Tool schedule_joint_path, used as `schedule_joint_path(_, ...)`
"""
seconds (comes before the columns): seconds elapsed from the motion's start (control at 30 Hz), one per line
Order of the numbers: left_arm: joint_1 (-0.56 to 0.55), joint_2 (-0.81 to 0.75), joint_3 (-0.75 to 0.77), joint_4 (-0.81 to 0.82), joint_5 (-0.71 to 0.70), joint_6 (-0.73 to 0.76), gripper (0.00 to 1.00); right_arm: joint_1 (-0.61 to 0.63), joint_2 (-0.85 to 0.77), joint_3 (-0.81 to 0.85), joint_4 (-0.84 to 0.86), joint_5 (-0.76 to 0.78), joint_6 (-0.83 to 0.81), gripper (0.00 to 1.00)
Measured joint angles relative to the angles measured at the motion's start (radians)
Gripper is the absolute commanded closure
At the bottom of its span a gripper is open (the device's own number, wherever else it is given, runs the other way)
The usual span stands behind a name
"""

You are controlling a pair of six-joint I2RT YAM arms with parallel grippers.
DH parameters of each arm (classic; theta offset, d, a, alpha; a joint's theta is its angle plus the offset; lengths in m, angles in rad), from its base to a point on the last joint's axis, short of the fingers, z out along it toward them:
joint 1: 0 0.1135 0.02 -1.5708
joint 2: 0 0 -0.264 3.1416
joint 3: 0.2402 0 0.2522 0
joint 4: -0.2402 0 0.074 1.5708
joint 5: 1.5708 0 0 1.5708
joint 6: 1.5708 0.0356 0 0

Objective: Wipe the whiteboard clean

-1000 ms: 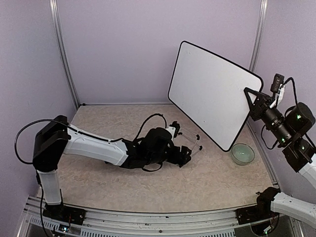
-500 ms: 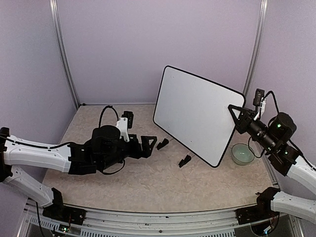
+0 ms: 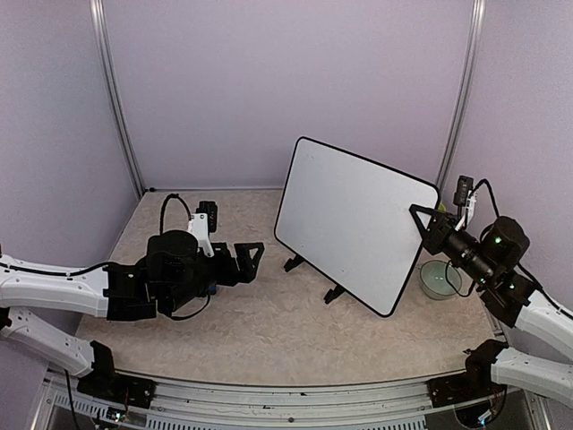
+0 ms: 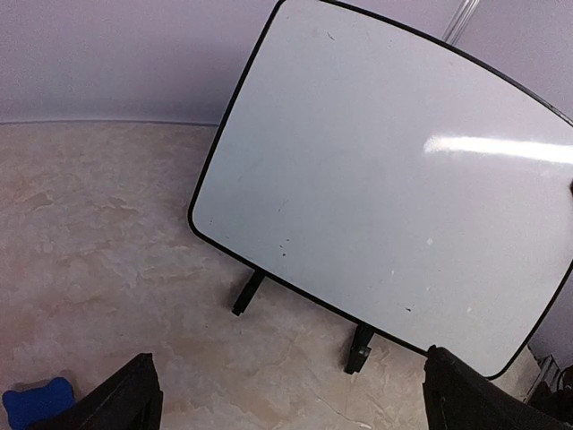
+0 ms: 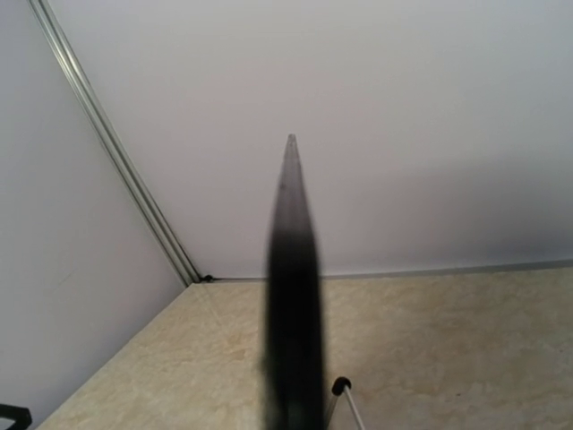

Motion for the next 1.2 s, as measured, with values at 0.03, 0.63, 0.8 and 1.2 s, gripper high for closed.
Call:
schedule_joint_path(0.03, 0.0, 0.0, 0.0, 0.0, -0.002, -0.002, 0.01, 0.0, -0.001, -0.001, 0.003, 0.0, 0.001, 1.0)
schedule_joint_path(0.63, 0.0, 0.002, -0.01, 0.0, -0.012, -0.01, 0.01, 0.0, -0.062, -0.093, 0.031, 0.006, 0.012, 1.0)
schedule_joint_path(0.8, 0.0, -0.002, -0.011, 0.0, -0.011, -0.01, 0.01, 0.0, -0.097, -0.132, 0.042, 0.015, 0.016, 1.0)
schedule_joint_path(1.2, 0.0, -0.031, -0.026, 0.0, -0.027, -0.016, 0.01, 0.0, -0.251, -0.283, 0.096, 0.055, 0.066, 0.74)
